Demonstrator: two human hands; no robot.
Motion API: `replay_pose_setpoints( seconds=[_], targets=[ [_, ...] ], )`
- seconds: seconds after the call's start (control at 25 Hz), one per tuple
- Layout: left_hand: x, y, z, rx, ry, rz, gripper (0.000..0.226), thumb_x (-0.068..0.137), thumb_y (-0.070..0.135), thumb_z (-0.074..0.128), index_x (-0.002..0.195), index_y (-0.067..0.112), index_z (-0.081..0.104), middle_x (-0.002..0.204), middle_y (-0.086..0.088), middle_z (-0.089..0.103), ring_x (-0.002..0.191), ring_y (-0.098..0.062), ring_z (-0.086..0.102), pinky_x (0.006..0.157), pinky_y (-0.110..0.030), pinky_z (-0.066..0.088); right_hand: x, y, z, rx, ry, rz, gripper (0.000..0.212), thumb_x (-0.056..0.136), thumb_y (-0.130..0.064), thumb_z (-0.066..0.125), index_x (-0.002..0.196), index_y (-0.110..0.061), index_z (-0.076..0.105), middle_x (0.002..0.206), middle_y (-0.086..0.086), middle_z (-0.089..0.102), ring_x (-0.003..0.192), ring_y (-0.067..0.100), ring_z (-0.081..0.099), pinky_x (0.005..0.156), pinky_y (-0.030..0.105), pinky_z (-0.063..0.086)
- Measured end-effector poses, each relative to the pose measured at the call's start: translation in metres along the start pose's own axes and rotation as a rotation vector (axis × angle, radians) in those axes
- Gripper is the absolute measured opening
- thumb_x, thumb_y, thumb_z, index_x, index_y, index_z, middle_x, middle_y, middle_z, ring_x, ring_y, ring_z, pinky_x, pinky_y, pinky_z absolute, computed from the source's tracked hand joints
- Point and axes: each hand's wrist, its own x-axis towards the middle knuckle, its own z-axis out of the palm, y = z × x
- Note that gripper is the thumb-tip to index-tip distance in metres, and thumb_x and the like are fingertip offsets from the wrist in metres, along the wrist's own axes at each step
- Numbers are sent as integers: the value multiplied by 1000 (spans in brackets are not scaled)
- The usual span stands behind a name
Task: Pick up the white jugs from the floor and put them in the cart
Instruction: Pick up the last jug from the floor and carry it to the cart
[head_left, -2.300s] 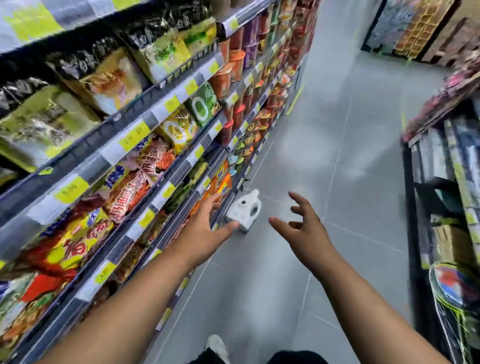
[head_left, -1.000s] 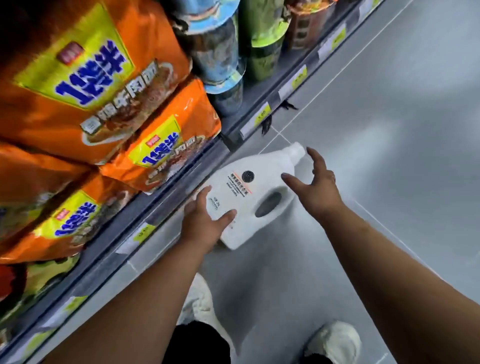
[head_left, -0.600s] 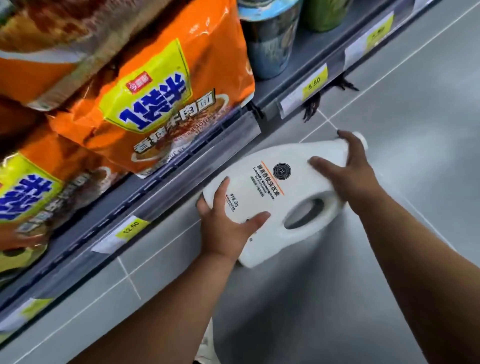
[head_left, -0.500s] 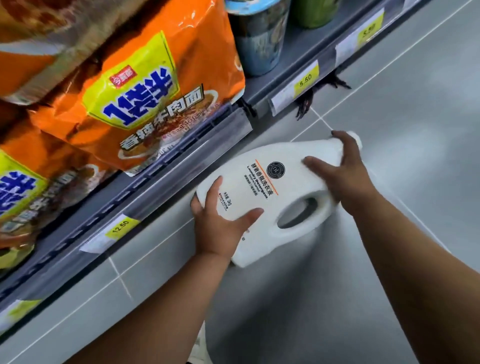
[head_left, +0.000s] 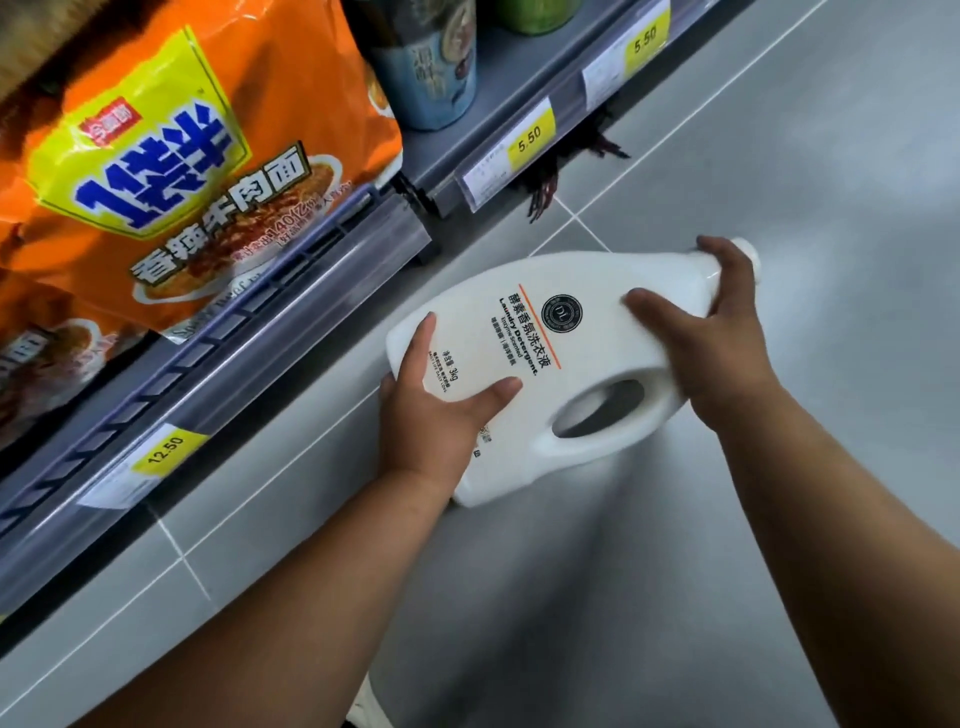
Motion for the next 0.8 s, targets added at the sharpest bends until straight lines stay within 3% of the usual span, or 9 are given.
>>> replay_pose_setpoints(
  seconds=[0.32,0.52,0.6,0.68,0.8],
  targets=[
    [-59,124,-11,-3,-167,187,97,42,57,88,128,60,44,132,4,57,116,-7,59,101,-38,49,-64,-108,-83,75,219,-98,75,68,-42,79,131,-44,39,124,-16,48,108,3,56,94,28,51],
    [-160,255,-74,-30,-190,267,94,59,29,92,138,45,44,116,24,60,112,4,58,101,-36,50,-150,-245,-133,143,262,-149,77,63,-42,80,128,-45,40,133,-6,47,110,9,57,96,34,52],
    [-205,311,-109,-45,-170,287,93,56,31,93,132,52,44,118,23,60,112,4,58,101,-35,50,-187,-309,-148,154,250,-179,77,62,-42,80,128,-45,40,132,-5,48,108,9,58,93,32,53],
    [-251,365,-150,-61,-138,297,89,46,46,90,120,66,45,125,14,60,113,-1,59,99,-37,51,-228,-379,-162,165,229,-223,77,62,-41,81,128,-45,40,129,-6,48,103,4,58,88,26,53],
    [-331,450,-222,-99,-76,321,91,40,52,89,117,72,46,130,9,56,113,-4,59,98,-36,51,-299,-493,-186,163,184,-300,73,67,-36,78,128,-43,40,118,-20,48,91,-13,55,76,11,48]
  ],
)
